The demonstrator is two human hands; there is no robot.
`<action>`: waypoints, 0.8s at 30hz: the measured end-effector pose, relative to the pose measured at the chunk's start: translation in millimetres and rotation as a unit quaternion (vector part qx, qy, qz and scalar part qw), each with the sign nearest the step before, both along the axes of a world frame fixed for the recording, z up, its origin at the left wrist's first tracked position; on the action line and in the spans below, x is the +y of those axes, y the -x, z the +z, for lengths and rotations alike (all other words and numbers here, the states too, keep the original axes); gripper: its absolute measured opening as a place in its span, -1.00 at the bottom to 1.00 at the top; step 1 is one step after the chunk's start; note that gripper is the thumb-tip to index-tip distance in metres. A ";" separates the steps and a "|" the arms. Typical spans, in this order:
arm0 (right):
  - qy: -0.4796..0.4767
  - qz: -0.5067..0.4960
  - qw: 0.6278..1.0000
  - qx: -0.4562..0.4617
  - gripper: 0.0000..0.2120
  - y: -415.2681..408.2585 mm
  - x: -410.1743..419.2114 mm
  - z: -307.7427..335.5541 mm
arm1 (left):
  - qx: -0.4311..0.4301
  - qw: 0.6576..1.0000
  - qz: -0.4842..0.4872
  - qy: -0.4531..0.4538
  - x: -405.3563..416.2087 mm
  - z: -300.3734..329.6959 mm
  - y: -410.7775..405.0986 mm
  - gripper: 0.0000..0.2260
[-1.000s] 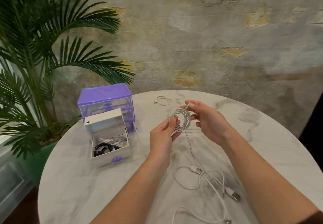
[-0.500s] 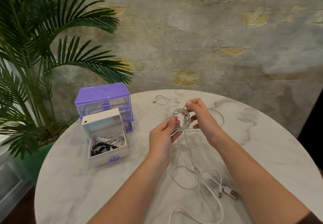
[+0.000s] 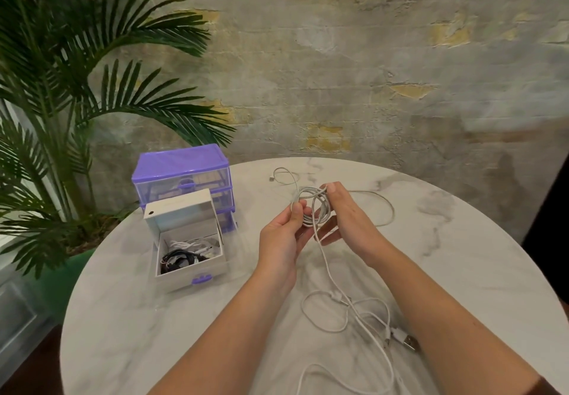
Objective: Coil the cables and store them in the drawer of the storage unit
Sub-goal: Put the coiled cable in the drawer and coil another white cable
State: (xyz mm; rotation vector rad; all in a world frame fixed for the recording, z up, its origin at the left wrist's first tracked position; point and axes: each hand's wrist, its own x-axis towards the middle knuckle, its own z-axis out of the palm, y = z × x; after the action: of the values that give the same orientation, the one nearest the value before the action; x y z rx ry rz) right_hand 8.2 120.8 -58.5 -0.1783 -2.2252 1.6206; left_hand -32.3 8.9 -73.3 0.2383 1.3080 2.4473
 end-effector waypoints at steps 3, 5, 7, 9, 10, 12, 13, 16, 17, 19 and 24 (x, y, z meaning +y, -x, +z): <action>0.033 0.063 0.997 -0.012 -0.66 -4.9 -6.0 3.1 | 0.003 1.000 0.012 -0.009 -2.9 1.9 1.3 -0.86; 0.062 0.092 0.994 -0.020 -0.77 -5.9 -4.8 4.5 | -0.004 1.000 0.023 -0.017 -6.5 3.2 4.4 -0.86; 0.086 0.107 0.990 -0.043 -0.59 -6.5 -3.0 4.6 | -0.011 0.999 0.032 -0.016 -9.9 4.6 6.3 -0.87; 0.088 0.114 0.988 -0.055 -0.43 -6.8 -1.6 4.6 | -0.015 0.999 0.034 -0.011 -11.2 5.9 6.0 -0.89; 0.091 0.117 0.988 -0.054 -0.40 -7.5 -1.0 5.4 | -0.018 0.999 0.033 -0.010 -11.3 6.8 5.4 -0.89; 0.098 0.115 0.987 -0.046 -0.39 -8.0 -0.2 8.1 | -0.018 0.999 0.033 -0.013 -12.3 9.0 6.0 -0.89; 0.092 0.108 0.989 -0.037 -0.39 -7.8 -0.1 9.5 | -0.016 0.999 0.037 -0.018 -13.4 10.7 7.4 -0.89; 0.040 0.051 0.998 -0.005 -0.46 -4.9 0.8 9.8 | -0.019 0.997 0.067 -0.042 -19.4 16.0 15.3 -0.89; 0.021 0.031 0.999 0.000 -0.52 -3.6 1.4 9.4 | -0.019 0.996 0.076 -0.048 -21.7 17.5 18.1 -0.89; -0.032 0.000 0.999 0.002 -0.67 -0.4 3.8 7.7 | -0.018 0.995 0.087 -0.053 -25.1 19.6 22.2 -0.89; -0.209 -0.095 0.973 0.008 -0.78 4.0 11.3 4.8 | -0.010 0.994 0.095 -0.046 -28.4 21.2 24.9 -0.89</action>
State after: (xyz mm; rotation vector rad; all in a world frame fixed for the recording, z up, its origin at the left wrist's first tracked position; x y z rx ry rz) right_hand 4.1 132.1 -53.7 -0.2509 -2.3945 1.0236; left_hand -57.1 -19.4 -52.2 0.1174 1.2630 2.6648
